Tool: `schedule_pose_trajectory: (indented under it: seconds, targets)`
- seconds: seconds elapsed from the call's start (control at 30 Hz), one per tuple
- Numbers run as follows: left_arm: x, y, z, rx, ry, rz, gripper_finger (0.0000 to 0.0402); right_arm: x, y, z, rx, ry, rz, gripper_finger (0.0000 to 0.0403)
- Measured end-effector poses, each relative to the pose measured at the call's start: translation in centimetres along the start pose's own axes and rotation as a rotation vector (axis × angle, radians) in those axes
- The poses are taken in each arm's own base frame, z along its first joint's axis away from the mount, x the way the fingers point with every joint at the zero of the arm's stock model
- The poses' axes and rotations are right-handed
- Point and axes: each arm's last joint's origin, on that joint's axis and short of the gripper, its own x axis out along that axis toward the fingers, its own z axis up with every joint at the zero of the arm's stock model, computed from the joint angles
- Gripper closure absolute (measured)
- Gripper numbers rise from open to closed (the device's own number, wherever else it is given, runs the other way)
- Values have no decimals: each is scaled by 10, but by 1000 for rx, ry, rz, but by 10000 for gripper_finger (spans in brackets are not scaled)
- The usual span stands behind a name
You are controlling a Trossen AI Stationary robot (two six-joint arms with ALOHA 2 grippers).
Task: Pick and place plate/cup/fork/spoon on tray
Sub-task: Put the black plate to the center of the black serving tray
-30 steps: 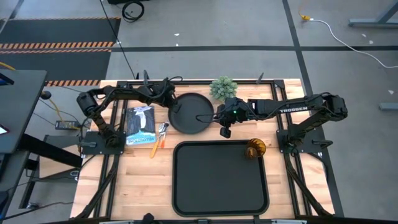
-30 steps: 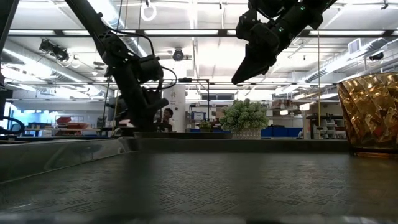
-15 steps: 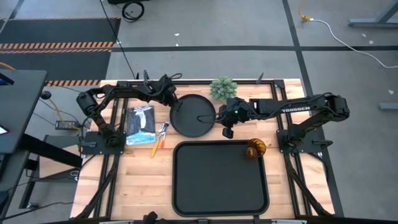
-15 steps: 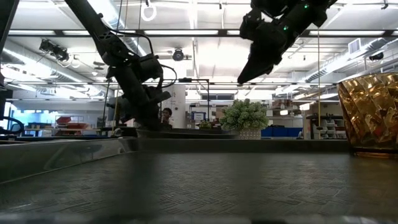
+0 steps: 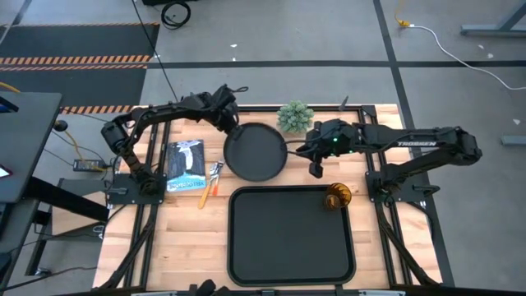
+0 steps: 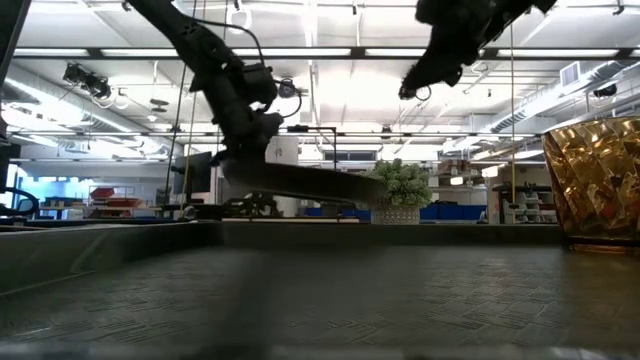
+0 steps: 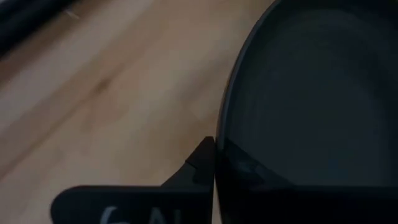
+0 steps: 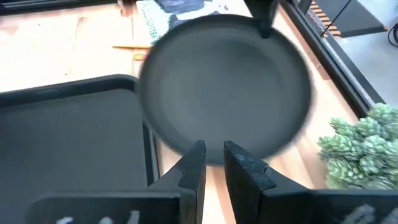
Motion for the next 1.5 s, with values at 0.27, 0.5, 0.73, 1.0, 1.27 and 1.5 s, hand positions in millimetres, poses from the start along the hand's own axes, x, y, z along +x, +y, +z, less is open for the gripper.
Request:
schedule_pose_trajectory:
  seconds: [0.27, 0.5, 0.73, 1.0, 1.27, 1.5]
  targets:
    - [4, -44, -12, 111, 71, -58, 387, -26, -1, 2, -12, -68, -1, 339]
    - [8, -102, -26, 194, 18, -143, 387, -35, -3, 0, -49, -73, -12, 339]
    - [8, -155, -50, 266, -30, -169, 388, -40, -16, -4, -72, -61, -82, 339]
    - [9, -195, -74, 278, -85, -193, 388, -50, -22, -8, -70, -94, -113, 339]
    - [43, -221, -100, 272, -39, -216, 388, -57, -22, -10, -67, -110, -107, 339]
    - [61, -244, -110, 297, -37, -209, 388, -57, -21, -9, -48, -122, -102, 339]
